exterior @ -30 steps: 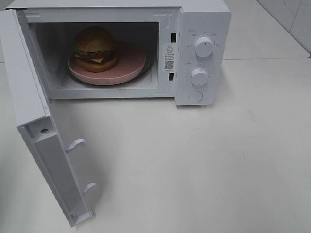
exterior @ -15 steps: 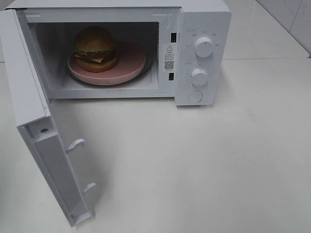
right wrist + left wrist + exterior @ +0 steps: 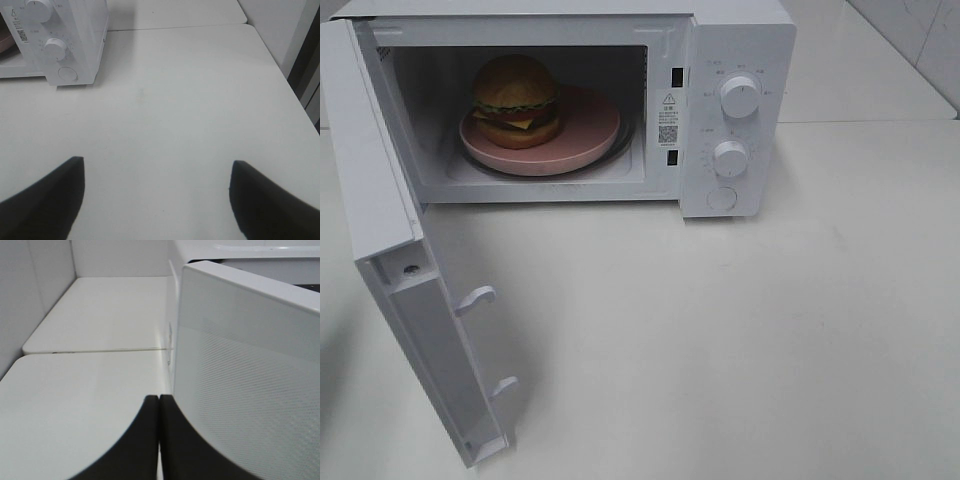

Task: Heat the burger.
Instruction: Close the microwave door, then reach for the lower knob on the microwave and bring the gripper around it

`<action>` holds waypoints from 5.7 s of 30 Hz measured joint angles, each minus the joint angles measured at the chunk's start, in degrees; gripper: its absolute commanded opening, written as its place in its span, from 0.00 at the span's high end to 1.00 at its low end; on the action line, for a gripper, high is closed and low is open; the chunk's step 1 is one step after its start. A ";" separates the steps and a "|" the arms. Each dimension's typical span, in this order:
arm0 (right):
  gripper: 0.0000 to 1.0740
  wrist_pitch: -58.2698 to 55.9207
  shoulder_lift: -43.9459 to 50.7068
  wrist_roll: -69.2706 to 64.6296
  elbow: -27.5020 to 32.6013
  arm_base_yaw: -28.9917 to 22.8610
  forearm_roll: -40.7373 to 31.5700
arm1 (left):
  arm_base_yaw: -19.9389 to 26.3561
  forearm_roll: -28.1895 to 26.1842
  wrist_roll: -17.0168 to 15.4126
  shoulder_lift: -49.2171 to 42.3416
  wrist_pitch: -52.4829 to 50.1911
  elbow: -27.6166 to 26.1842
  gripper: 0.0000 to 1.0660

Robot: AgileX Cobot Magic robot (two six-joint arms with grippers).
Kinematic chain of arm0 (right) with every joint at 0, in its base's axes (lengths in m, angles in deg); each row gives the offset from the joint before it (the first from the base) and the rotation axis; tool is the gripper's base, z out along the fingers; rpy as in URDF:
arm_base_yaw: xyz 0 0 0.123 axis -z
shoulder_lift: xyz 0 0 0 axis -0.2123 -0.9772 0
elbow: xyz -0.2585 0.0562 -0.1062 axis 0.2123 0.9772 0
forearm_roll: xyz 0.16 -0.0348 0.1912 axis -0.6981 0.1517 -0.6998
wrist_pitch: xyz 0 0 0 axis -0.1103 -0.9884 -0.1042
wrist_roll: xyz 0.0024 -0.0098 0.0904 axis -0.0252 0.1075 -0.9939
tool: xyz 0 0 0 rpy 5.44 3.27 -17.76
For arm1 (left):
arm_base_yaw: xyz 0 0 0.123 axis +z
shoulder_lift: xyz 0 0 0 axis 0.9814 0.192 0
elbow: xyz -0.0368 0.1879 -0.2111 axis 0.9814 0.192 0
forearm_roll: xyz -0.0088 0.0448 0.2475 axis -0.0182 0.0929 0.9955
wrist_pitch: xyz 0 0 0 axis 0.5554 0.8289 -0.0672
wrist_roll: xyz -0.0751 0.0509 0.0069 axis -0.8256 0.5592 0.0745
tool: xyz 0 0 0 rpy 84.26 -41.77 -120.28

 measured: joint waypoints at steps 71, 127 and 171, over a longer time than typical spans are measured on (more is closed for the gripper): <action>0.29 0.00 0.00 0.06 0.00 0.00 0.00 | -38.85 -19.37 6.76 50.31 -17.36 -35.18 1.00; 0.29 0.00 0.00 0.06 0.00 0.00 0.00 | -42.23 -17.76 5.44 51.45 -1.38 -43.83 0.75; 0.29 0.00 0.00 0.06 0.00 0.00 0.00 | -18.56 -19.94 9.17 13.41 93.28 -43.37 0.06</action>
